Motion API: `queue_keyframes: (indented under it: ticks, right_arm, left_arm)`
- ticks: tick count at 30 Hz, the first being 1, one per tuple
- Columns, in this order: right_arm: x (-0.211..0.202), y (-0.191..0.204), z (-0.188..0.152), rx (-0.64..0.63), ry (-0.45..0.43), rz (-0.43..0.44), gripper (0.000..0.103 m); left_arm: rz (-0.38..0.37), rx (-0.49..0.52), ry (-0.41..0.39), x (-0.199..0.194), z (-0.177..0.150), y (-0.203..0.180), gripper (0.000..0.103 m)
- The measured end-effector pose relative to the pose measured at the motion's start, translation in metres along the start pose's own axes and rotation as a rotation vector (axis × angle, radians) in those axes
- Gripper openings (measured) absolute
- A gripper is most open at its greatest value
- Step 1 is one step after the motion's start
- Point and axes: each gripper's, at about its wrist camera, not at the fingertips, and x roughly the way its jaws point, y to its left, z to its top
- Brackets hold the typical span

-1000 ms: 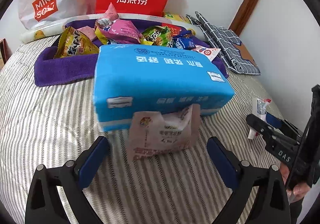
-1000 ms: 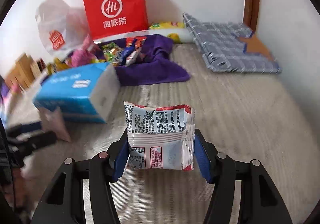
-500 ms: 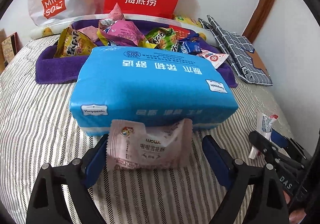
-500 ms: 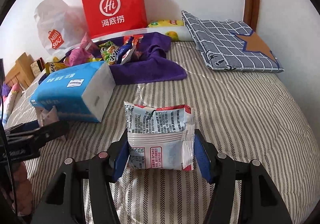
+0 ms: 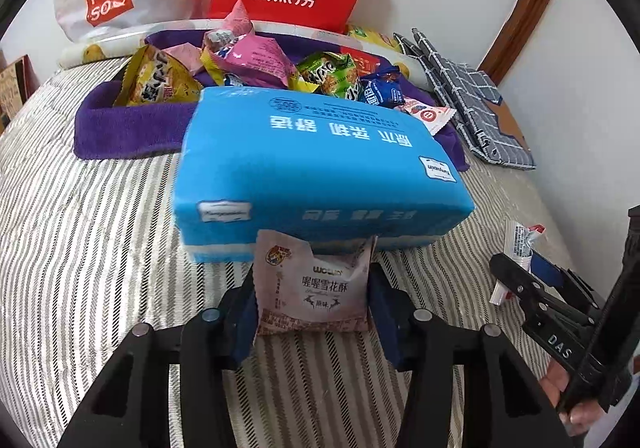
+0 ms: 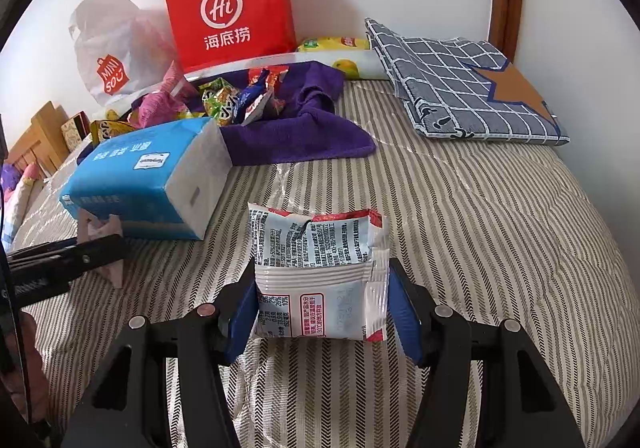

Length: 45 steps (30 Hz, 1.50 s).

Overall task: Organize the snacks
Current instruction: 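Carry the white packet with the right tool while the left tool carries the pink packet to the towel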

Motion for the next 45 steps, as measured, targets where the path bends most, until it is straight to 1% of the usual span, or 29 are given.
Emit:
queue_keyframes:
  ticks: [4, 10, 12, 14, 16, 23, 27, 38, 45]
  right_arm:
    - [-0.002, 0.003, -0.001, -0.007, -0.015, -0.025, 0.059]
    - [-0.003, 0.011, -0.002, -0.011, -0.003, -0.040, 0.059]
    - [-0.004, 0.016, -0.003, -0.005, 0.000, -0.024, 0.059]
    - [-0.004, 0.023, -0.005, 0.010, 0.017, 0.016, 0.059]
    - [-0.004, 0.030, -0.006, 0.008, 0.027, 0.034, 0.059]
    - [-0.006, 0.060, -0.009, -0.032, 0.043, 0.037, 0.059]
    - [-0.009, 0.067, -0.008, -0.032, 0.050, 0.044, 0.059]
    - [-0.021, 0.077, 0.007, -0.008, 0.036, 0.053, 0.059]
    - [-0.034, 0.083, 0.025, -0.019, 0.003, 0.056, 0.059]
  left_arm:
    - [-0.028, -0.014, 0.003, -0.008, -0.005, 0.010, 0.046]
    - [-0.052, -0.018, 0.009, -0.020, -0.010, 0.028, 0.046]
    - [-0.052, -0.019, 0.012, -0.023, -0.011, 0.034, 0.046]
    - [-0.048, -0.017, 0.014, -0.027, -0.012, 0.040, 0.046]
    - [-0.044, -0.015, 0.014, -0.031, -0.013, 0.045, 0.046]
    - [-0.048, -0.035, 0.016, -0.039, -0.011, 0.066, 0.046]
    - [-0.057, -0.036, 0.015, -0.044, -0.008, 0.073, 0.046]
    - [-0.073, -0.033, -0.005, -0.055, 0.003, 0.080, 0.046]
    - [-0.081, -0.028, -0.025, -0.064, 0.014, 0.081, 0.046]
